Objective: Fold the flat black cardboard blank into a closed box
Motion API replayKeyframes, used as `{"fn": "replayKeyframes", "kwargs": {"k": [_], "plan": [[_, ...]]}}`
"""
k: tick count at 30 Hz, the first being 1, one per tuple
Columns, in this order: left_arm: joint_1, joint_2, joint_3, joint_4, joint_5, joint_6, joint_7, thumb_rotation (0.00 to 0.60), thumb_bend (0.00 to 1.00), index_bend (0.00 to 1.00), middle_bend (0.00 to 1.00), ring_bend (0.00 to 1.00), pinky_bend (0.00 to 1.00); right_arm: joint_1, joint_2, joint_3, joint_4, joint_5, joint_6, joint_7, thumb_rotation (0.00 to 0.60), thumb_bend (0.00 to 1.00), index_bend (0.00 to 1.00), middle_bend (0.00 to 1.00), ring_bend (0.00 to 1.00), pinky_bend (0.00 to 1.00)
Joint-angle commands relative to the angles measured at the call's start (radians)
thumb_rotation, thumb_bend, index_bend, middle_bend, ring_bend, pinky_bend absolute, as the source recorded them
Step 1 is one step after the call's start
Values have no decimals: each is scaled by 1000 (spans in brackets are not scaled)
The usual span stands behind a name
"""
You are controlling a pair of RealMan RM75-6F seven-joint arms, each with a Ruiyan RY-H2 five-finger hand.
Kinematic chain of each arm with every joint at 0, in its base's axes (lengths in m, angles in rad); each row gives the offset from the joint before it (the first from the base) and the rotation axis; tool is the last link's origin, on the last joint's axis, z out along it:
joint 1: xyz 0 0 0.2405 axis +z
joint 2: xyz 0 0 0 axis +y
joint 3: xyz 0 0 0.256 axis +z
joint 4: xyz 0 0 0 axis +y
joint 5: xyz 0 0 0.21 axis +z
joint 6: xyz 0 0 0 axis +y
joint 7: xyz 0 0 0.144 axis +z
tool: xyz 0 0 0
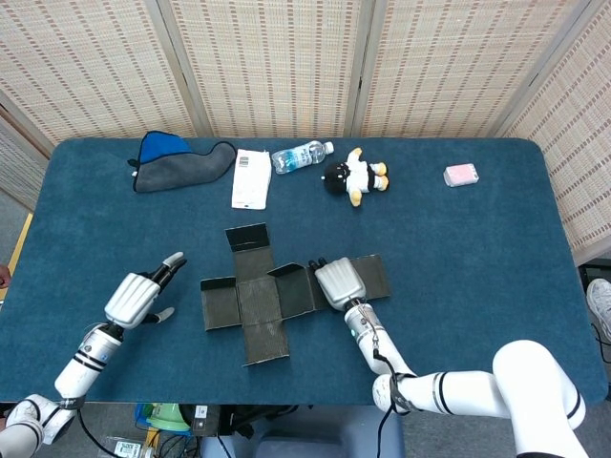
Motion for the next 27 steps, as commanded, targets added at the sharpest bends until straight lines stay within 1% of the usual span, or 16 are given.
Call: {"fn": "replayKeyframes", "kwargs": {"k": [1,6,18,27], "plan": [[-9,-20,12,24,1,-6,-2,600,168,0,0,517,637,-1,0,-1,0,-1,1,4,600,130,268,329,831,1000],[-22,-52,20,51,2,1,-2,600,168,0,0,517,678,-2,0,-1,2,0,-1,13,600,130,269,330,831,1000],[-60,-129,29,110,-5,-8,-19,600,168,0,0,516,681,-9,6,-1,-3,-21,-3,45,600,130,277,334,831,1000],[-77,-165,29,127,-22,-20,-47,600,167,0,0,518,690,-17,14,2,0,-37,-18,83,600,131,278,335,831,1000]]}}
